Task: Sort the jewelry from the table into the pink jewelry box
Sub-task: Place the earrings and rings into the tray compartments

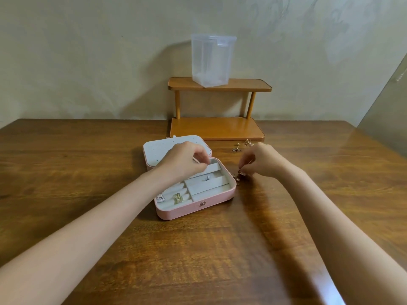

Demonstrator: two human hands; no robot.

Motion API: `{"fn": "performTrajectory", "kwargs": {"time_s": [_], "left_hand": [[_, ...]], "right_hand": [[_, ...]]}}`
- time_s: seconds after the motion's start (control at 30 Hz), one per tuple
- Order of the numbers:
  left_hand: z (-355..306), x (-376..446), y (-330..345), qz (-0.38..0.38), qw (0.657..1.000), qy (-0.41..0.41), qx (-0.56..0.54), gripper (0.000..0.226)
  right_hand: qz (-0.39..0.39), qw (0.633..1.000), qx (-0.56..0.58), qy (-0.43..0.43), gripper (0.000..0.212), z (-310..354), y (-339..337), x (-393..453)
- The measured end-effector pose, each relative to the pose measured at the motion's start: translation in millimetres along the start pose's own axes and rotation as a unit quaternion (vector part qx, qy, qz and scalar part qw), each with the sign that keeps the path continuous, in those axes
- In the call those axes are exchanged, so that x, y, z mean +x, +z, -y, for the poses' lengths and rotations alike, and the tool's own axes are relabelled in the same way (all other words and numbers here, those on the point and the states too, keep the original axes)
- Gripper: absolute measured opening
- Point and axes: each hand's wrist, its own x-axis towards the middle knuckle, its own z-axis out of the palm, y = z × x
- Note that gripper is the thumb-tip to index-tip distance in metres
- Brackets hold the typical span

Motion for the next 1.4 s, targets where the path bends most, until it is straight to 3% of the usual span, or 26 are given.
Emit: {"fn": "performTrajectory", "kwargs": {"time_s": [0.07,0.13,0.2,0.27,0.33,0.47,0.53,0.63,0.67,0.73,0.87,0.97,1.1,1.23,1.4], "left_hand": [[-4.3,2.5,-2.3,-0.034,0.999,0.017,-0.016,0.012],[-9.7,6.6,-0.7,-0.036,0.998,0.026,-0.05,0.01],[-18.0,8.7,4.5,0.0,0.993,0.002,-0.121,0.009],[-26.2,10.6,11.5,0.052,0.97,-0.052,-0.231,0.013],[-31.4,10.9,16.0,0.066,0.945,-0.099,-0.305,0.013],[-29.5,11.1,14.5,0.05,0.933,-0.124,-0.336,0.009],[-27.1,9.6,11.7,0.064,0.92,-0.131,-0.363,0.011],[-23.8,6.9,8.2,0.072,0.914,-0.141,-0.374,0.015],[-22.6,6.7,7.4,0.069,0.914,-0.141,-0.375,0.016],[-21.0,6.3,6.3,0.058,0.926,-0.138,-0.346,0.016],[-13.6,6.8,6.7,0.028,0.991,-0.059,-0.113,0.012],[-10.4,6.9,6.6,0.006,0.997,-0.036,-0.062,0.015],[-13.1,8.5,3.9,0.005,0.993,-0.038,-0.113,0.013],[-23.1,10.0,11.3,0.017,0.995,0.023,-0.098,0.014],[-28.3,6.2,9.9,0.02,0.99,0.008,-0.142,0.006]], "right_hand": [[-0.004,0.994,0.107,0.024,0.01,-0.3,-7.0,-3.2],[0.001,0.962,0.27,0.042,0.005,1.7,-13.3,-8.5],[0.035,0.907,0.417,0.04,0.005,4.8,-17.3,-13.3],[0.063,0.873,0.483,0.02,0.007,7.8,-18.4,-16.0],[0.078,0.868,0.49,0.012,0.007,10.5,-17.9,-16.6],[0.085,0.865,0.494,0.009,0.009,10.2,-19.7,-16.7],[0.063,0.887,0.457,0.017,0.008,6.8,-20.8,-15.3],[0.027,0.982,0.186,0.018,0.012,-1.0,-14.5,-8.9],[0.034,0.994,0.105,0.009,0.013,-2.6,-9.8,-7.0],[0.047,0.998,0.041,-0.003,0.015,-2.3,-0.7,-6.2],[0.04,0.999,0.001,-0.02,0.012,0.7,4.4,-5.2],[0.058,0.996,0.069,0.011,0.011,-1.8,0.3,-4.0],[0.019,0.98,0.197,0.015,0.009,-2.8,-8.0,-9.0],[0.079,0.898,0.434,0.012,0.016,6.3,-20.1,-17.7],[0.121,0.857,0.502,0.0,0.011,14.2,-24.1,-20.4]]}}
